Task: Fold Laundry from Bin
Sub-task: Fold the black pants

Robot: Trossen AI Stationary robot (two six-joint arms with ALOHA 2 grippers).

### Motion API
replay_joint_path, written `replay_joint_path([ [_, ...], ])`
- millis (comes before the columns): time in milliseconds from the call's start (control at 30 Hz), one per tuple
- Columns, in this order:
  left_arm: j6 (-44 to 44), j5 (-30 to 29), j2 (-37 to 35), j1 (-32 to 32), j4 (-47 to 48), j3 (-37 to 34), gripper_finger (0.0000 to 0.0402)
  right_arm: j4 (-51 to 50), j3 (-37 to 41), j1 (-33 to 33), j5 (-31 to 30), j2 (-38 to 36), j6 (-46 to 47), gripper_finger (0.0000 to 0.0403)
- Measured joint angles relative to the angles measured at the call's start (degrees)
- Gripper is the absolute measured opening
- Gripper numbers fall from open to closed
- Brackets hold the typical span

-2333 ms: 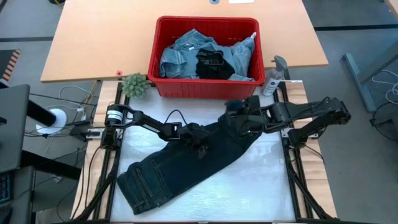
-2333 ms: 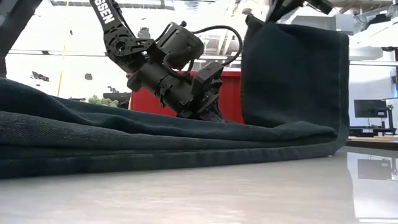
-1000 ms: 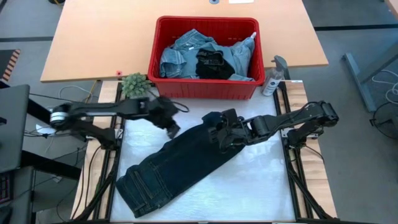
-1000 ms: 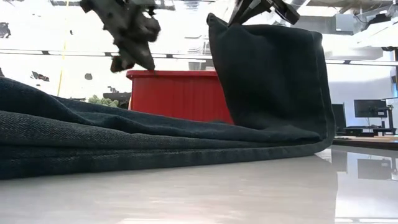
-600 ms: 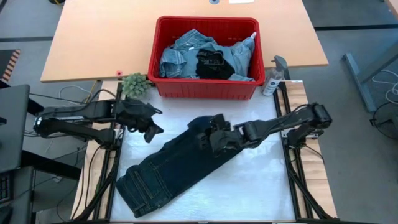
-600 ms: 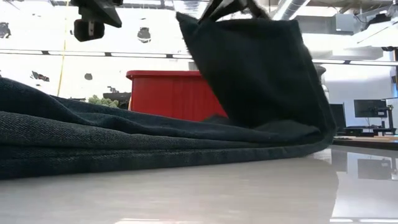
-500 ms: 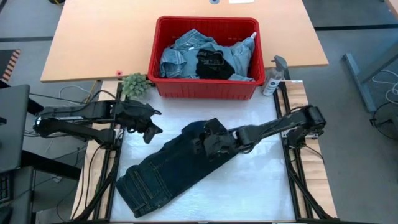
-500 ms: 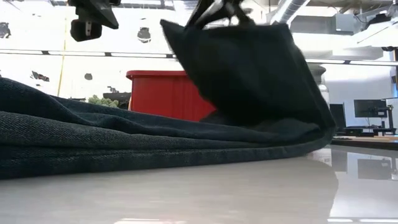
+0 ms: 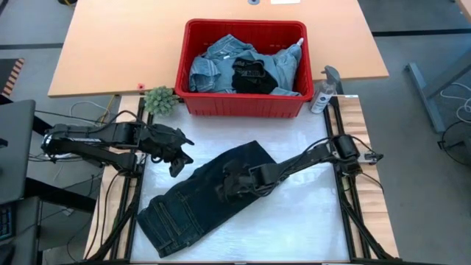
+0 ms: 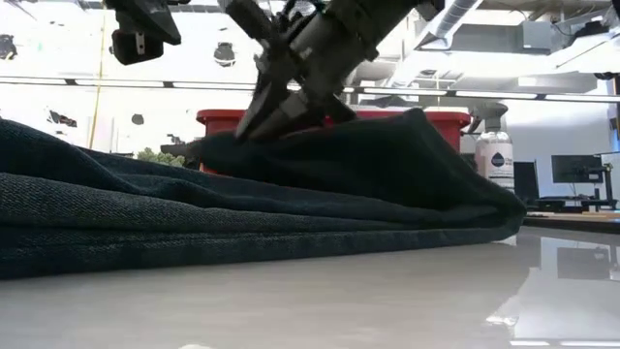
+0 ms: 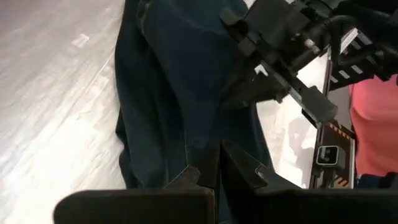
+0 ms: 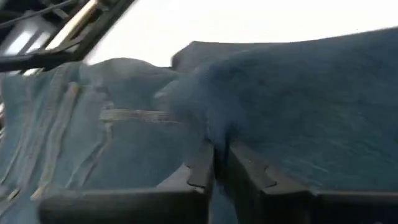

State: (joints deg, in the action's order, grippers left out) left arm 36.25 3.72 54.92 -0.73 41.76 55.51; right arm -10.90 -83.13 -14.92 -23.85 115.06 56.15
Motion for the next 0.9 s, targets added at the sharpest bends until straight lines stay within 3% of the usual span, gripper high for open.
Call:
replay_joint_path([
  [233,-0.43,0.29,-0.07,0.0,-0.09,0.0,0.0,-0.8,-0.07,1.13,3.14,-6.41,-7.12,0.0196],
  [333,-1.21,0.38,-0.04,-0.02,0.01,0.0,0.0,-6.97,-0.07,1.1,1.17,-11.35,-7.71,0.0223],
  [433,-1.41,0.4,-0.04,-0.02,0.0,0.0,0.0,-22.04,-0.24,-1.49,-6.92,-16.59,-1.75,0.0226],
  [500,-2.37,0.42,-0.04,-0.02,-0.06,0.0,0.0,-35.41,-0.23,-3.67,-11.0,-18.09,7.55,0.0224],
  [600,-3.45,0.44,-0.04,-0.02,-0.47,0.0,0.0,-45.8,0.13,-5.33,-11.28,-18.18,19.23,0.0224],
  [767,-4.85,2.72,-0.04,-0.02,-4.65,0.0,0.0008,-42.08,2.14,-4.37,-10.34,-17.26,18.82,0.0238],
  [900,-5.18,7.36,-0.07,-0.02,-8.31,0.0,0.0042,-38.76,4.8,-1.34,-5.46,-15.55,20.09,0.0256],
])
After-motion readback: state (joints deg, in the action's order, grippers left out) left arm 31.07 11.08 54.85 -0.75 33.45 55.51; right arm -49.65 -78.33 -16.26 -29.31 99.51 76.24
